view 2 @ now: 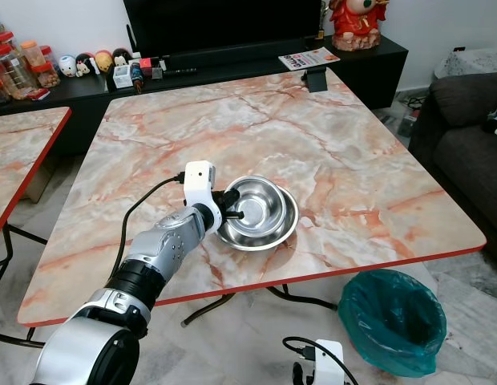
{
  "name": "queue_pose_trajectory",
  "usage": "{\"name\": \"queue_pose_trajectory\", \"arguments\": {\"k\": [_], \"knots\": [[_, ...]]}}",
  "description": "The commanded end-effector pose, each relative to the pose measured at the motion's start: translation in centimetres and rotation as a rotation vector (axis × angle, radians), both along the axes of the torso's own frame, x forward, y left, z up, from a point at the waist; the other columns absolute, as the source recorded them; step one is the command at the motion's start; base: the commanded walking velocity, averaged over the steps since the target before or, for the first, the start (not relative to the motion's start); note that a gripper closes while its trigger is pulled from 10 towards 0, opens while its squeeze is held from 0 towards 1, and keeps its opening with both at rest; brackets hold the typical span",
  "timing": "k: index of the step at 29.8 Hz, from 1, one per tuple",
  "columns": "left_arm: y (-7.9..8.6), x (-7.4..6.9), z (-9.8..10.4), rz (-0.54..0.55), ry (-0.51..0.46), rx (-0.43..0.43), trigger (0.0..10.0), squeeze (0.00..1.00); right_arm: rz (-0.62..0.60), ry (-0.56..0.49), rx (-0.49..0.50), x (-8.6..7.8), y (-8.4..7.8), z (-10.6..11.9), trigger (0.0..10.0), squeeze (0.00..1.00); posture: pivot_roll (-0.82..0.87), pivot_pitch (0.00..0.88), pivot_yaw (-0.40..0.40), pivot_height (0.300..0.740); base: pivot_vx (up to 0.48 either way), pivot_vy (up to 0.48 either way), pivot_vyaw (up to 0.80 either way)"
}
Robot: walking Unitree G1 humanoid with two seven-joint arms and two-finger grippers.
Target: Setting the table
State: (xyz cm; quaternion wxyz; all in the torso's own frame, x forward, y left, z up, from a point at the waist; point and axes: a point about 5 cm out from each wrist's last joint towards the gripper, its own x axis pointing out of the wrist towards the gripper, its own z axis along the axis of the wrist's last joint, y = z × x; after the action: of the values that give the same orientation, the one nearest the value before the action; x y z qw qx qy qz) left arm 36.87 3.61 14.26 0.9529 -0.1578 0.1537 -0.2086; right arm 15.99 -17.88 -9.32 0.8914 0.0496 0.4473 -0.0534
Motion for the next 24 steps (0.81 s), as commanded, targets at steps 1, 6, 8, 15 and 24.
{"name": "queue_pose_trajectory", "arguments": {"k": [1, 6, 8, 15, 24], "knots": [[-1.79, -0.45, -0.05, -0.032, 0.006, -0.010, 10.0, 0.00, -0.013, -0.005, 0.007, -0.10, 0.20, -0.04, 10.0, 0.00, -0.02, 0.000, 0.119, 0.728, 0.000, 0.000, 0.00], [-1.84, -0.49, -0.26, -0.032, 0.011, -0.004, 10.0, 0.00, -0.015, -0.008, 0.009, -0.06, 0.24, -0.02, 10.0, 0.00, -0.02, 0.000, 0.121, 0.728, 0.000, 0.000, 0.00], [-1.80, -0.55, -0.51, -0.029, 0.017, 0.001, 10.0, 0.00, -0.018, -0.007, 0.009, -0.11, 0.25, -0.04, 10.0, 0.00, -0.02, 0.000, 0.121, 0.728, 0.000, 0.000, 0.00], [-1.81, -0.48, -0.41, -0.028, 0.013, 0.001, 10.0, 0.00, -0.021, -0.003, 0.010, -0.26, 0.25, -0.10, 10.0, 0.00, -0.03, 0.000, 0.126, 0.728, 0.000, 0.000, 0.00], [-1.63, -0.33, -0.30, -0.009, 0.002, 0.010, 10.0, 0.00, -0.020, -0.007, 0.010, -0.17, 0.25, -0.06, 10.0, 0.00, -0.02, 0.000, 0.125, 0.728, 0.000, 0.000, 0.00]]}}
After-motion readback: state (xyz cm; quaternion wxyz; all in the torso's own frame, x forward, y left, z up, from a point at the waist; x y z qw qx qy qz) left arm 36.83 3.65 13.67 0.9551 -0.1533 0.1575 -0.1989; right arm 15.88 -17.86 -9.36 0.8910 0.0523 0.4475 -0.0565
